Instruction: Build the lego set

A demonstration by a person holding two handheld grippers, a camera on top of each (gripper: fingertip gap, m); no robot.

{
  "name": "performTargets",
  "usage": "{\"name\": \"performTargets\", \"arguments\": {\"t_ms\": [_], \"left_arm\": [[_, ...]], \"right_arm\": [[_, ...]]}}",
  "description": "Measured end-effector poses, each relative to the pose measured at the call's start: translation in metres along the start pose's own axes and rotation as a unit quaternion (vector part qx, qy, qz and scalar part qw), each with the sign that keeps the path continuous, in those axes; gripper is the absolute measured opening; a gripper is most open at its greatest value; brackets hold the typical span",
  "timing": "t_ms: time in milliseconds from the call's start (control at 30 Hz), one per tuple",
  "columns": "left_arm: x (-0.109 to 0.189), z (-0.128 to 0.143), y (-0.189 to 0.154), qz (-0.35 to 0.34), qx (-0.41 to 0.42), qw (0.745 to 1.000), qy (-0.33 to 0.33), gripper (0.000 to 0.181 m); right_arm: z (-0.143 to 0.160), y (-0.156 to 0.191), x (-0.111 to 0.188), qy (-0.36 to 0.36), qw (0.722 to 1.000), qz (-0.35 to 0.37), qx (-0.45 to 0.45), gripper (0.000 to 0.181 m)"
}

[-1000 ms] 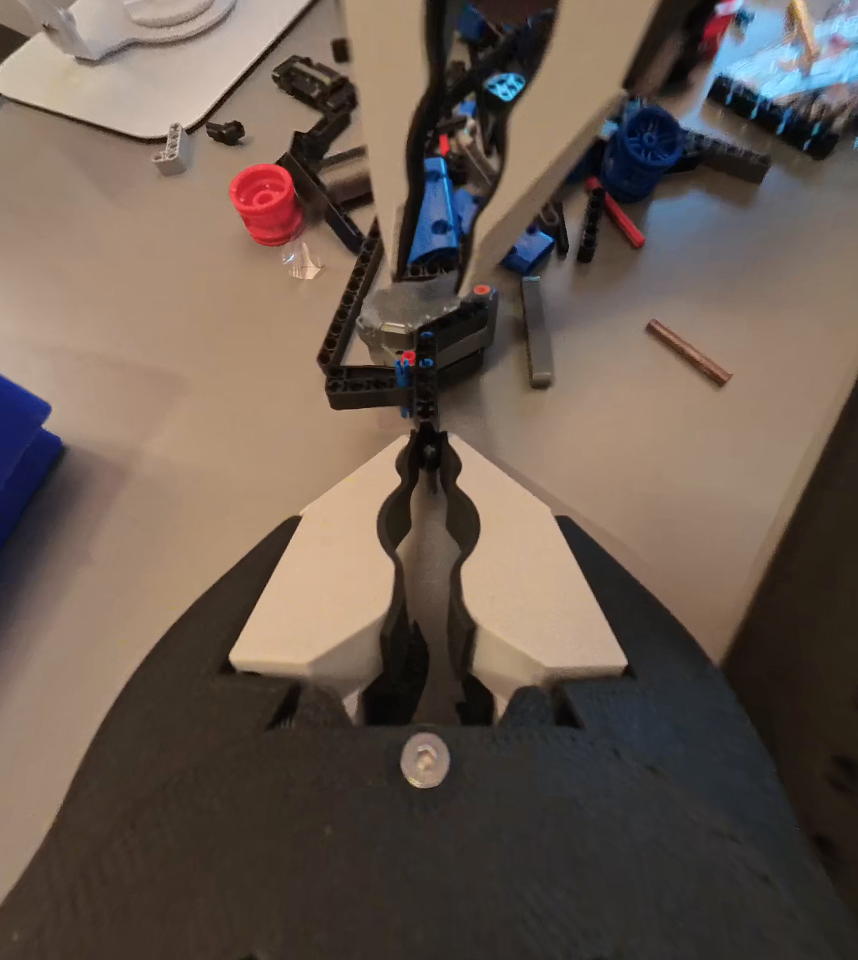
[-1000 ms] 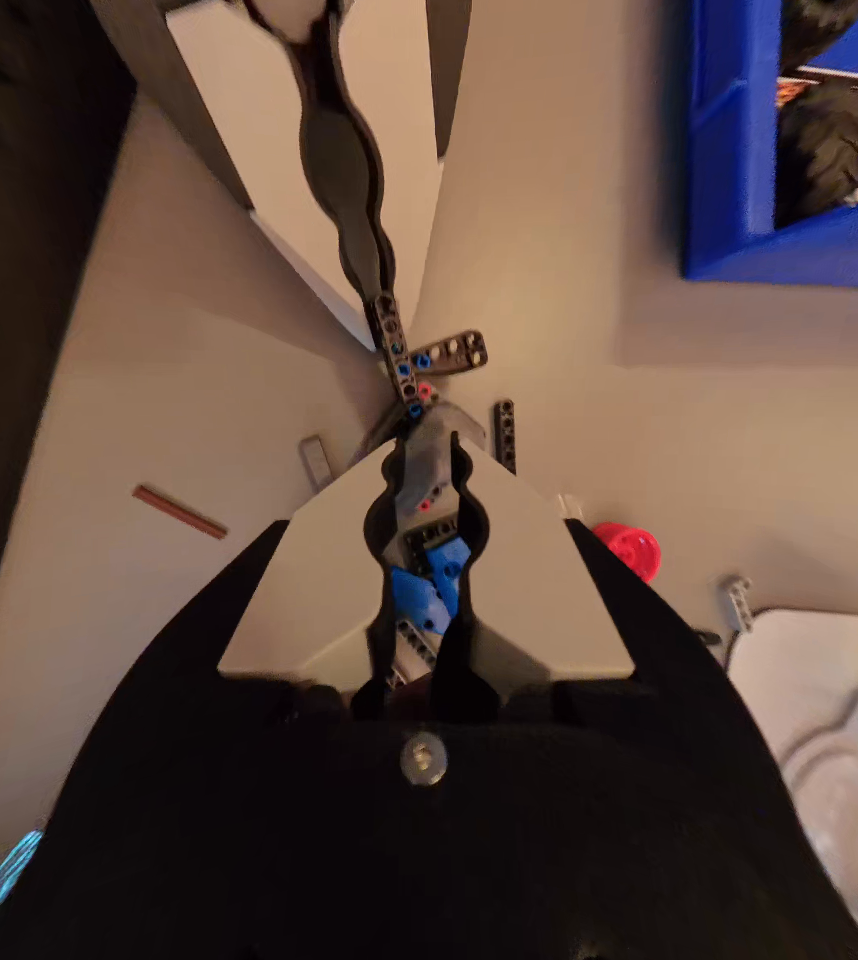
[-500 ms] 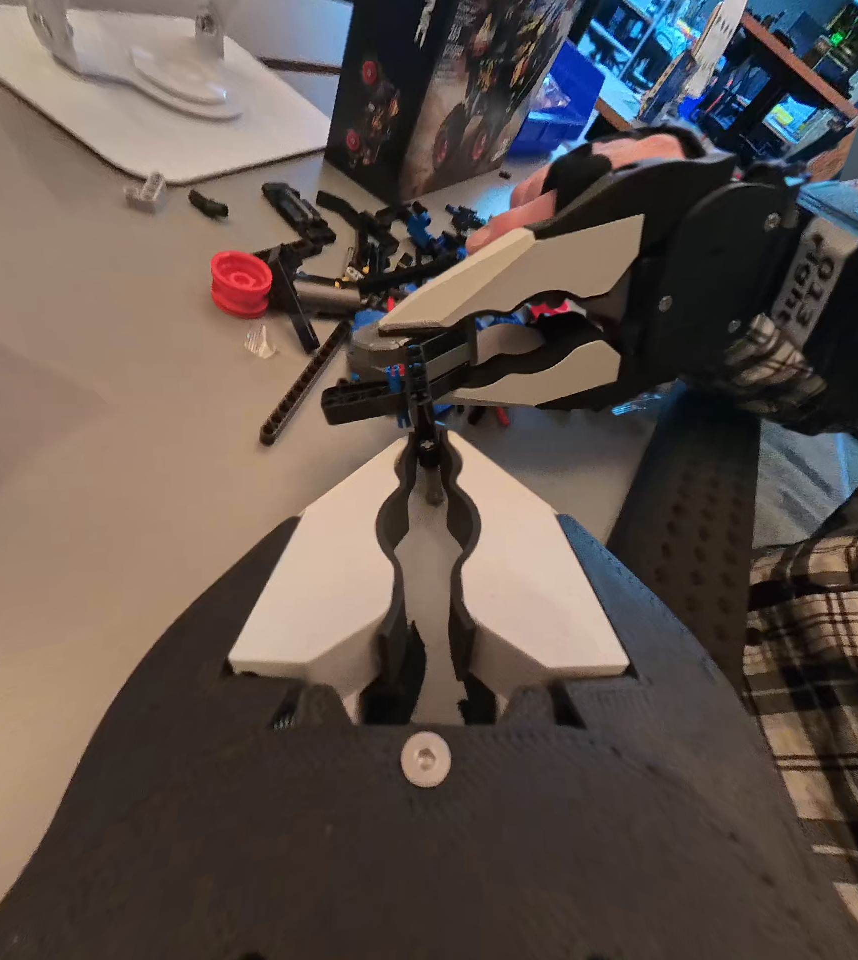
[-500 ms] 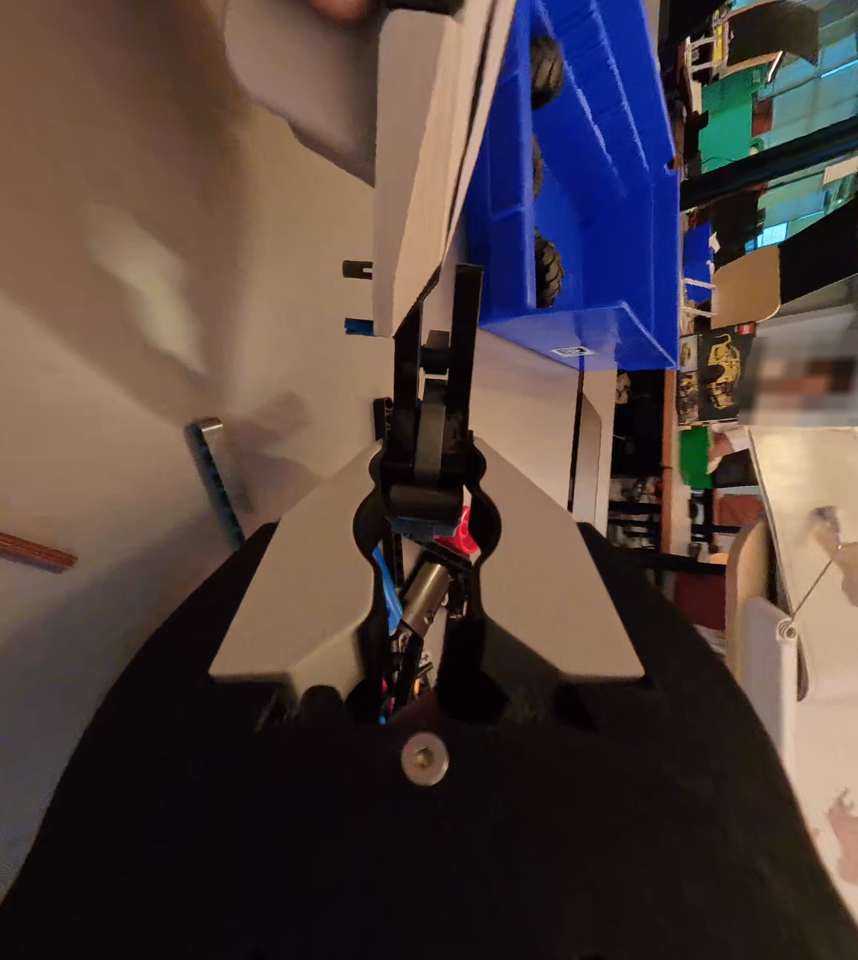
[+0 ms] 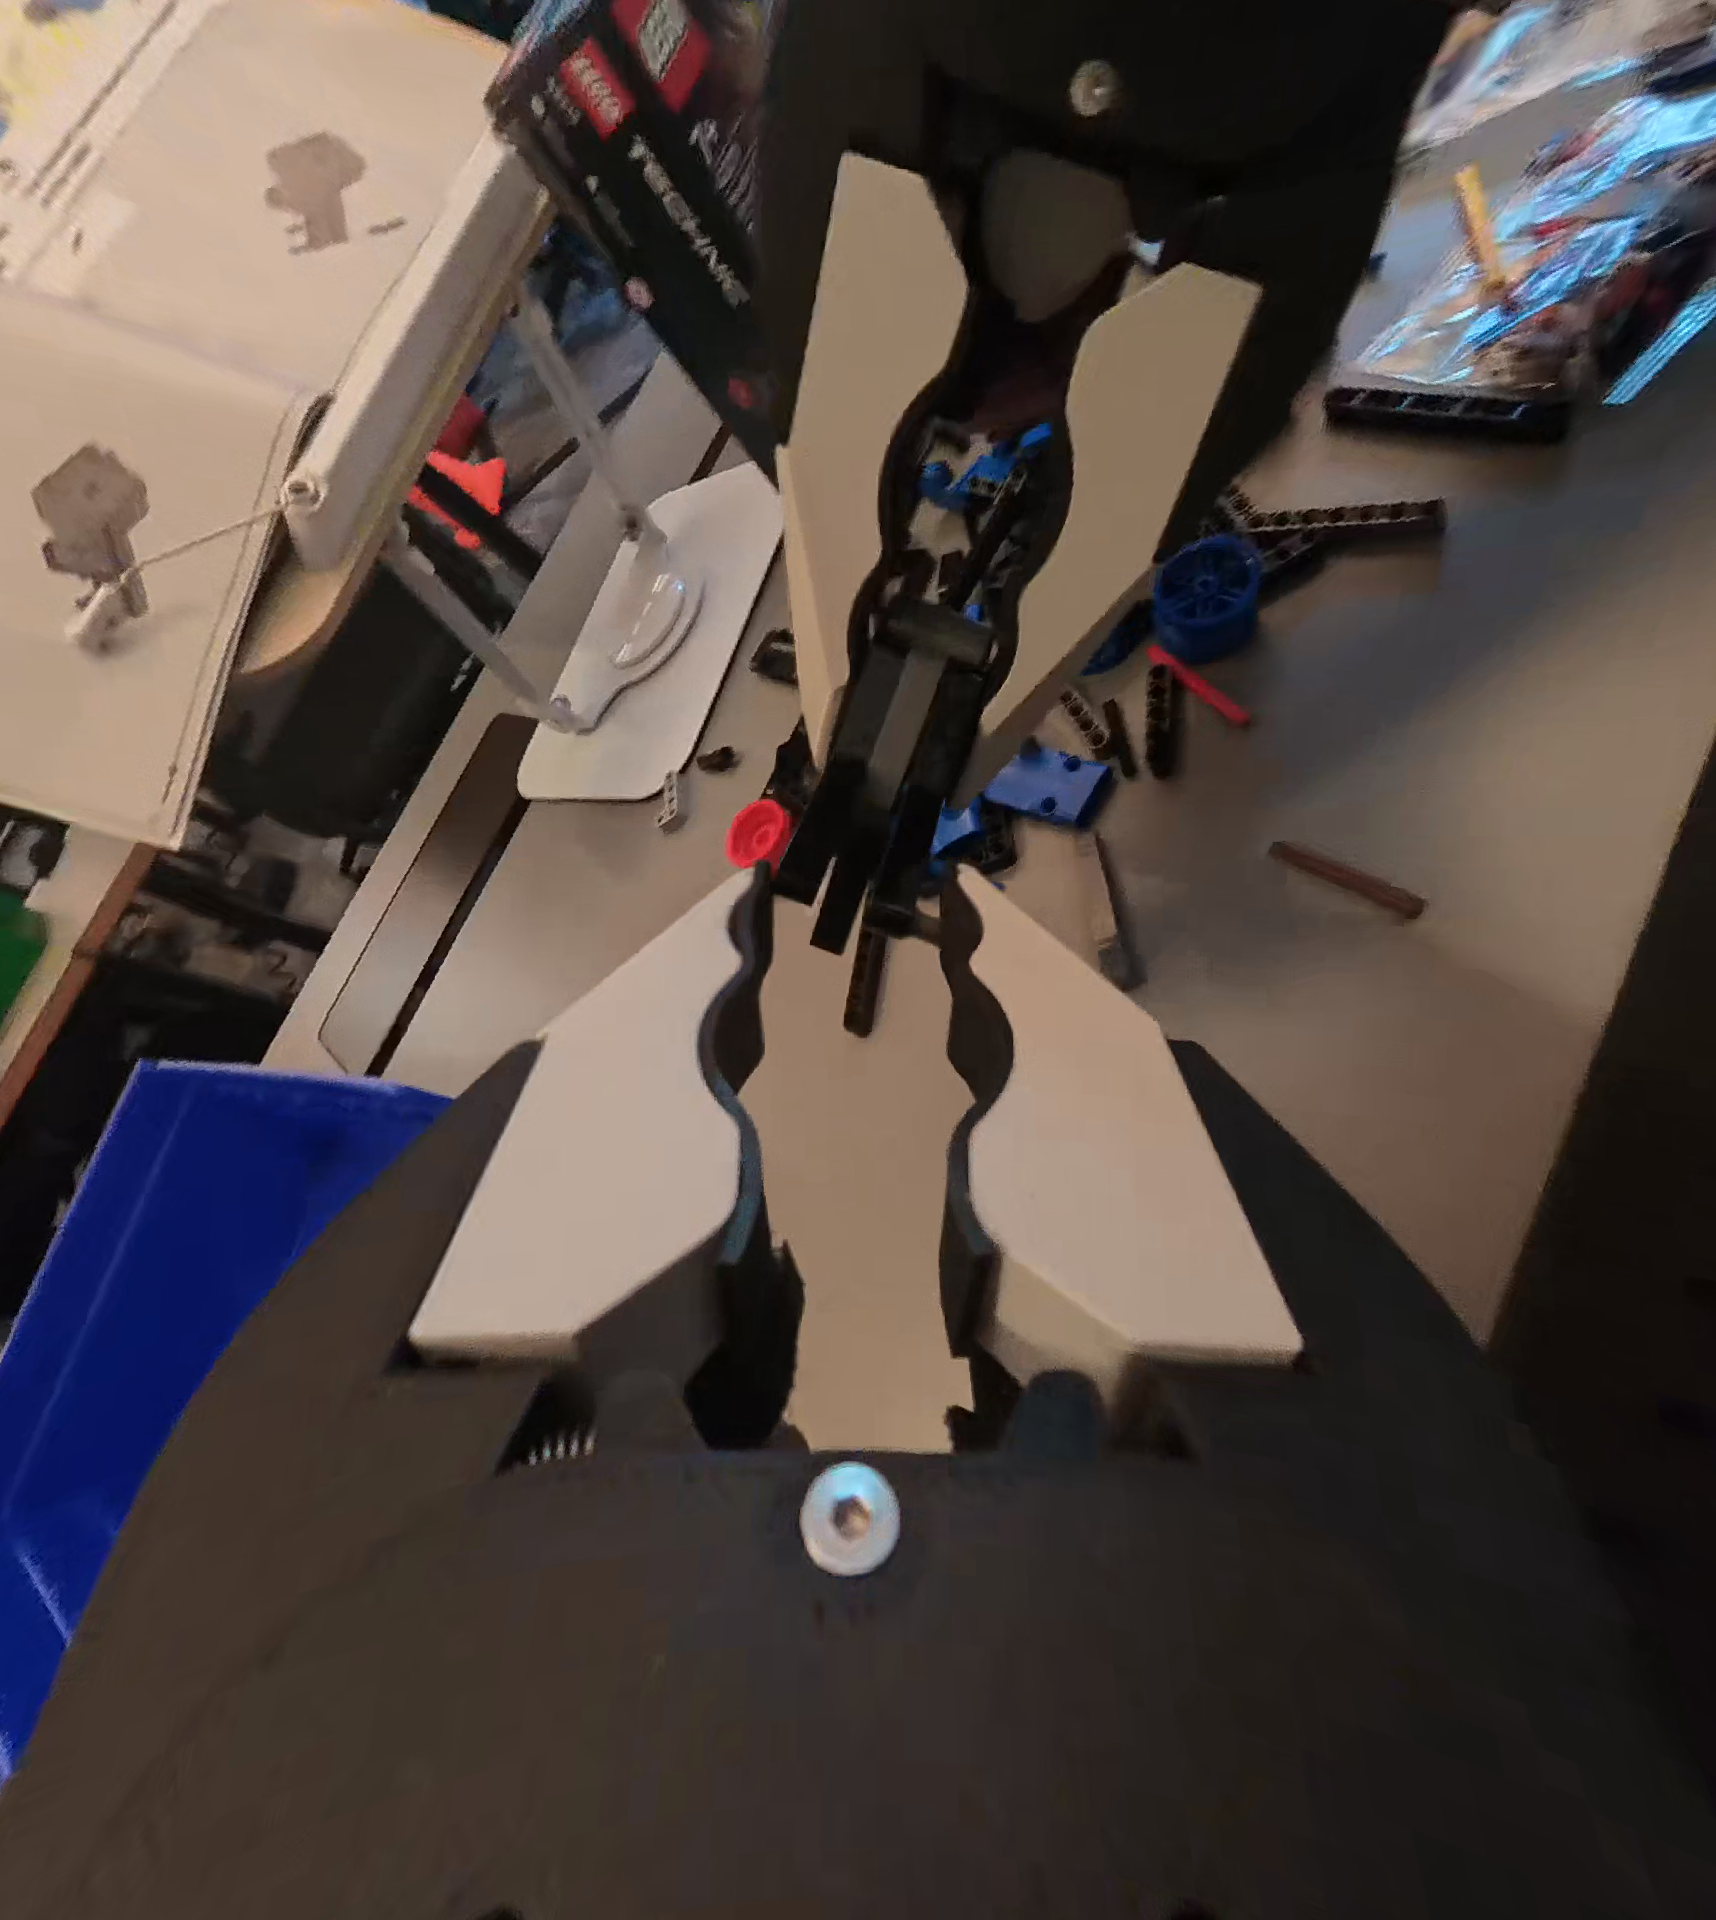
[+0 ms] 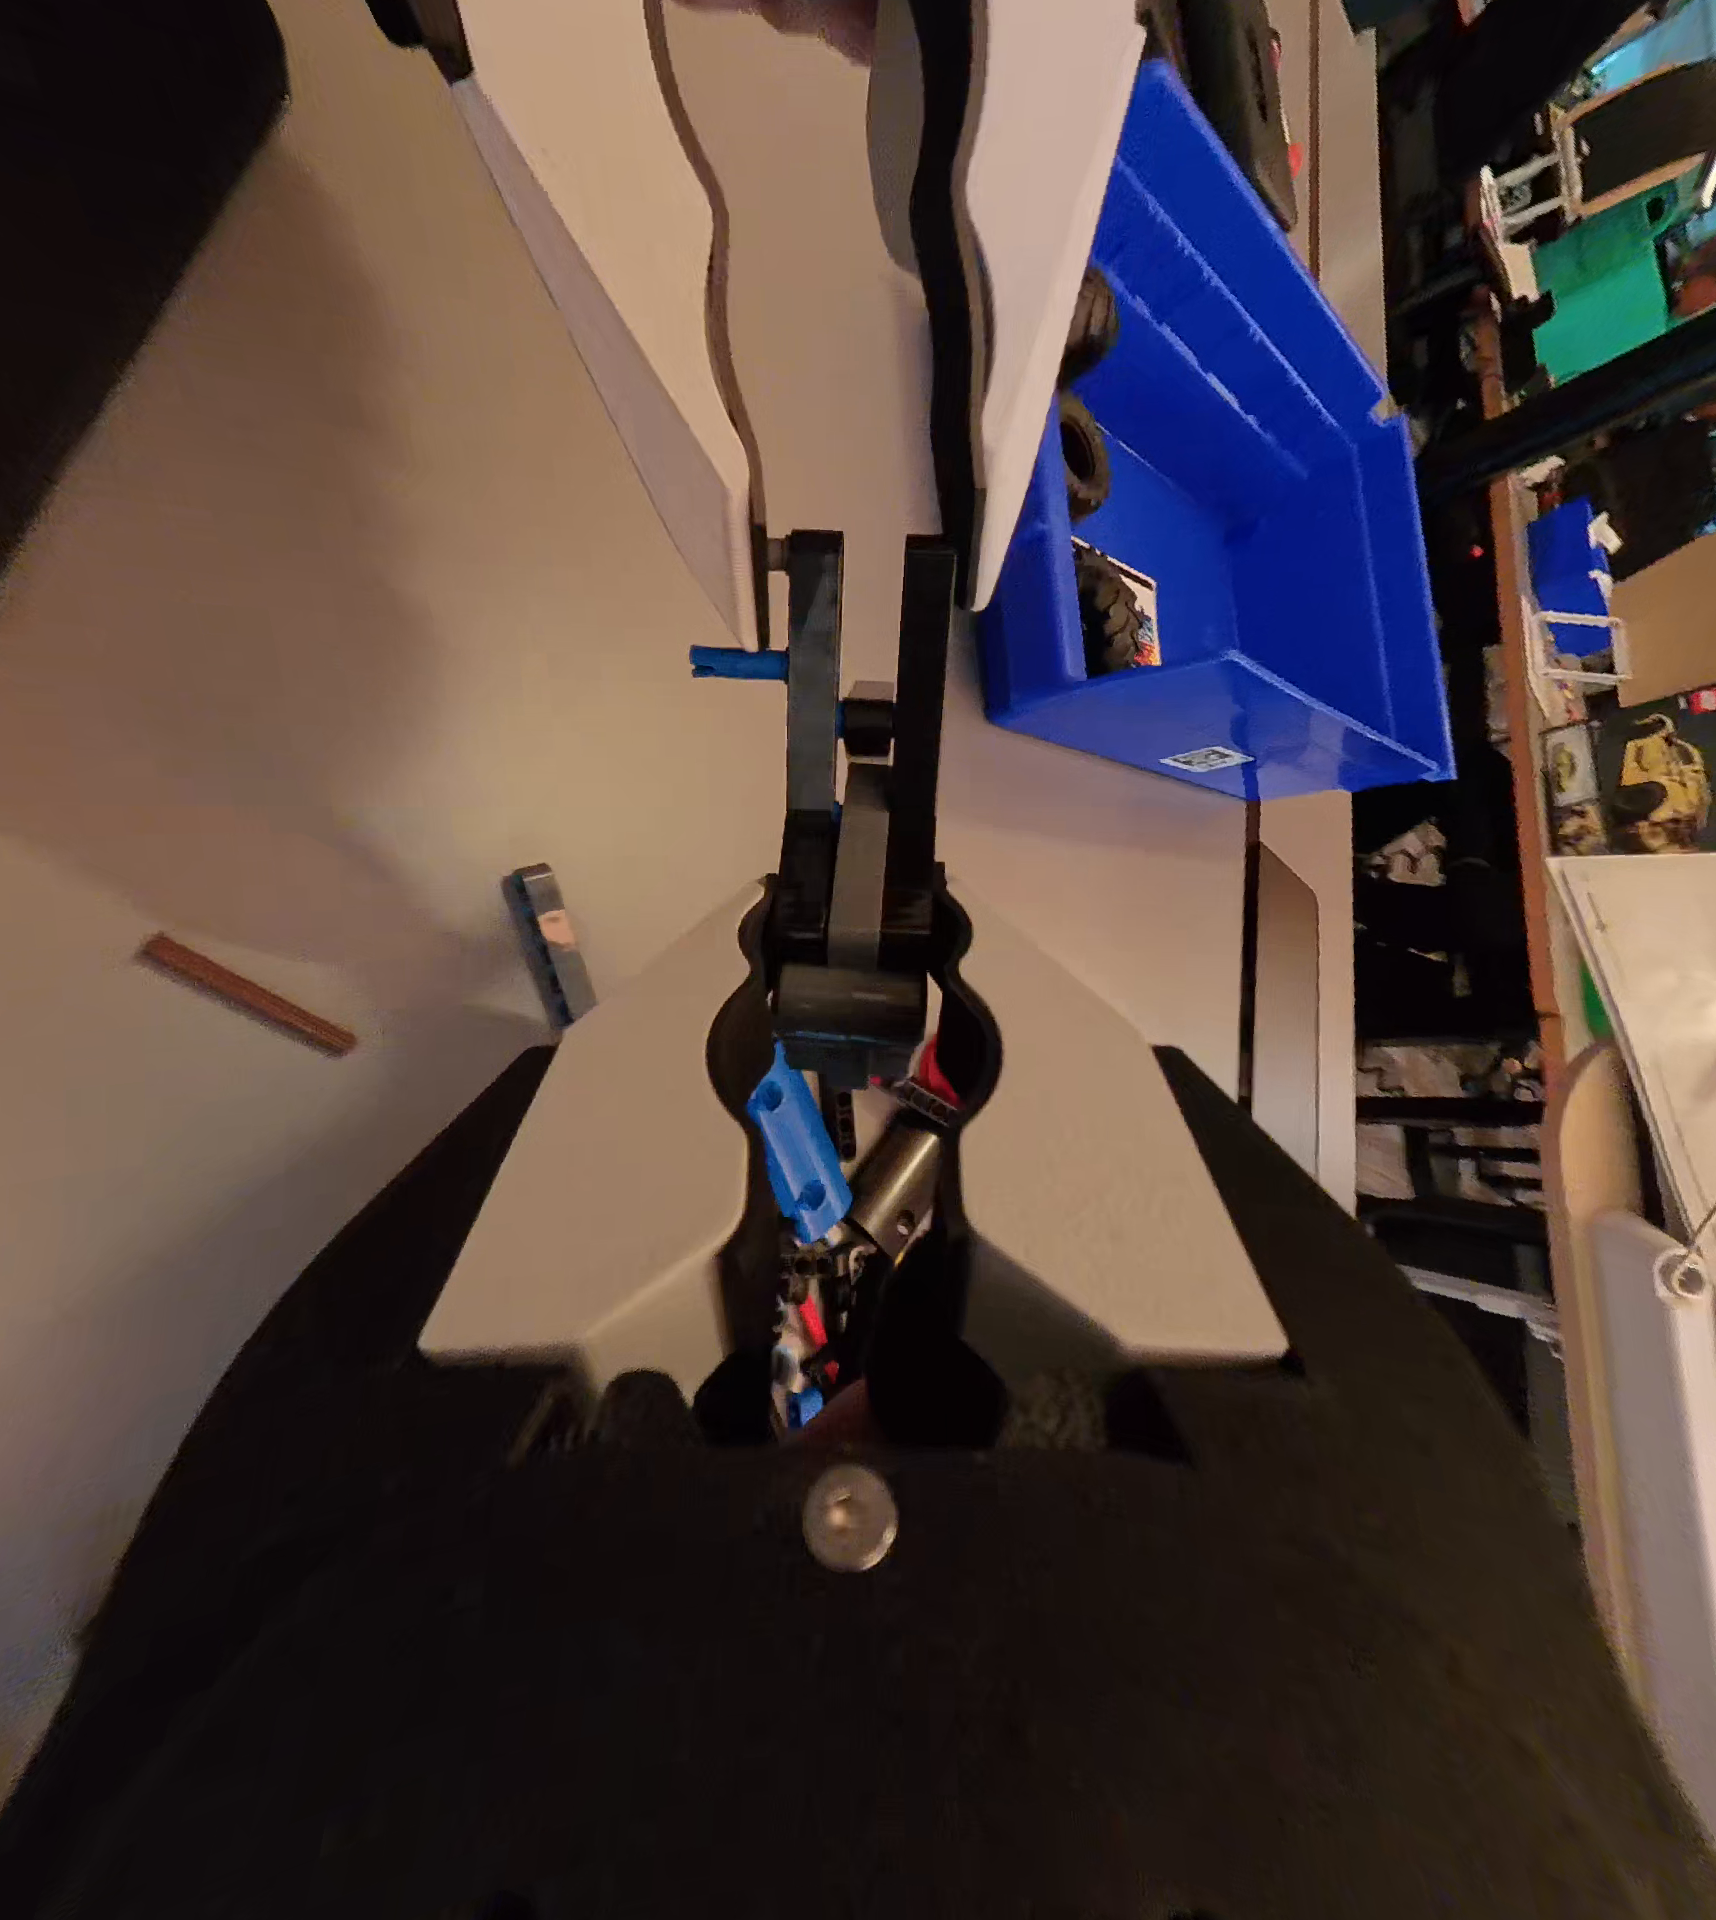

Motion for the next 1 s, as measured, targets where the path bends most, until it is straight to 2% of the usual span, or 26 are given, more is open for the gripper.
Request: {"name": "performTargets", "arguments": {"t_ms": [33, 333, 467, 500, 567, 600, 733, 800, 833, 1000], "left_arm": [[0.001, -0.001, -0.001, 0.007, -0.006, 1.000, -0.002, 0.030], [0.006, -0.013, -0.005, 0.008, -0.065, 0.998, -0.005, 0.022], [0.003, -0.014, -0.005, -0.008, -0.046, 0.999, -0.012, 0.024], [0.002, -0.015, -0.004, -0.018, -0.036, 0.999, -0.016, 0.027], [0.001, -0.013, 0.001, -0.019, 0.003, 1.000, -0.008, 0.052], [0.002, -0.011, 0.003, -0.007, 0.033, 0.999, -0.006, 0.057], [0.005, -0.015, 0.006, 0.037, 0.135, 0.988, -0.060, 0.035], [0.003, -0.014, 0.005, 0.049, 0.165, 0.983, -0.060, 0.024], [0.002, -0.014, 0.003, 0.057, 0.168, 0.982, -0.061, 0.017], [-0.001, -0.018, 0.000, 0.031, 0.160, 0.983, -0.081, 0.010]], "right_arm": [[-0.001, 0.000, 0.002, -0.006, 1.000, -0.005, -0.002, 0.023], [-0.006, 0.000, 0.014, 0.001, 1.000, -0.001, 0.021, 0.025], [-0.005, -0.001, 0.017, 0.018, 0.999, 0.019, 0.042, 0.024], [-0.005, -0.003, 0.017, 0.025, 0.998, 0.030, 0.048, 0.024], [-0.005, -0.005, 0.019, 0.043, 0.995, 0.049, 0.071, 0.025], [-0.006, -0.005, 0.021, 0.051, 0.993, 0.064, 0.087, 0.024], [-0.011, -0.004, 0.026, 0.061, 0.983, 0.108, 0.133, 0.025], [-0.012, -0.003, 0.027, 0.074, 0.975, 0.137, 0.161, 0.025], [-0.012, -0.003, 0.027, 0.078, 0.972, 0.145, 0.170, 0.024], [-0.009, -0.003, 0.027, 0.089, 0.964, 0.171, 0.182, 0.026]]}}
Point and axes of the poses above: each gripper's, where its closed fingertips meet, x back along the fingers, z out of its underside, y = z × x across the jaws, the point moved 7 cm from there along x, back along the fingers, and after that the axes turned 10 degrees about x, right-handed, at the moved point
